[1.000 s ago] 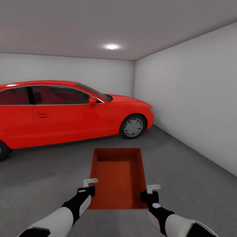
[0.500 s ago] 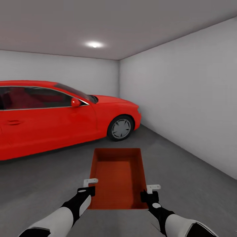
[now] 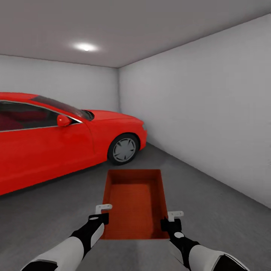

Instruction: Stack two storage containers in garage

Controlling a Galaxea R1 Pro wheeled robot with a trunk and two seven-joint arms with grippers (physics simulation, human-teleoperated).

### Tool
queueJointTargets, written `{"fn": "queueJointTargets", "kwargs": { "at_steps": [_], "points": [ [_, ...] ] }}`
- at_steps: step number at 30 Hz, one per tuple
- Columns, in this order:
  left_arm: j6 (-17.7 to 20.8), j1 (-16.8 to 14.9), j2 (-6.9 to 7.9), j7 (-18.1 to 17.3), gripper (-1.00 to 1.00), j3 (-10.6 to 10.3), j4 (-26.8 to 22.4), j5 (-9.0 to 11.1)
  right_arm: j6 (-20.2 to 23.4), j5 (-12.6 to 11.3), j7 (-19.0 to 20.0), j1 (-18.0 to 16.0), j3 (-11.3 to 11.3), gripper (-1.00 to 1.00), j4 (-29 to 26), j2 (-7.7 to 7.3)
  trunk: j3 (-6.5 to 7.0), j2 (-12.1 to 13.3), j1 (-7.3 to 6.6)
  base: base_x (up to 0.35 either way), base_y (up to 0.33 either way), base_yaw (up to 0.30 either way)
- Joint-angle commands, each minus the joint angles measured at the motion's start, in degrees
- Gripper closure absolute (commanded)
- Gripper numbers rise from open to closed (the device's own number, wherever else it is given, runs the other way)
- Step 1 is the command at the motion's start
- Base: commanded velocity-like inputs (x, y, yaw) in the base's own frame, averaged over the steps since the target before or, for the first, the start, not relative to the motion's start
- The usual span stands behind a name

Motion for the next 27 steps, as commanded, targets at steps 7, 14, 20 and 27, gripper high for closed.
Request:
{"fn": "queueJointTargets", "kwargs": {
  "at_steps": [7,14,20,27],
  "points": [
    [0.48,-0.06,3.29,0.54,1.00,3.49,-0.60,1.26,0.16,0.29,-0.04,0.00,-1.67,1.00,-0.05,-0.01,-0.08,-0.06,0.04,0.316,0.108,-0.283],
    [0.47,-0.06,3.29,0.54,1.00,3.49,-0.60,1.25,0.16,0.29,-0.04,0.00,-1.67,1.00,-0.05,-0.01,-0.08,-0.06,0.04,0.316,0.108,-0.283],
    [0.47,-0.06,3.29,0.54,1.00,3.49,-0.60,1.26,0.16,0.29,-0.04,0.00,-1.67,1.00,-0.05,-0.01,-0.08,-0.06,0.04,0.316,0.108,-0.283],
    [0.46,-0.06,3.29,0.54,1.00,3.49,-0.60,1.25,0.16,0.29,-0.04,0.00,-1.67,1.00,-0.05,-0.01,-0.08,-0.06,0.04,0.316,0.108,-0.283]
  ]
}}
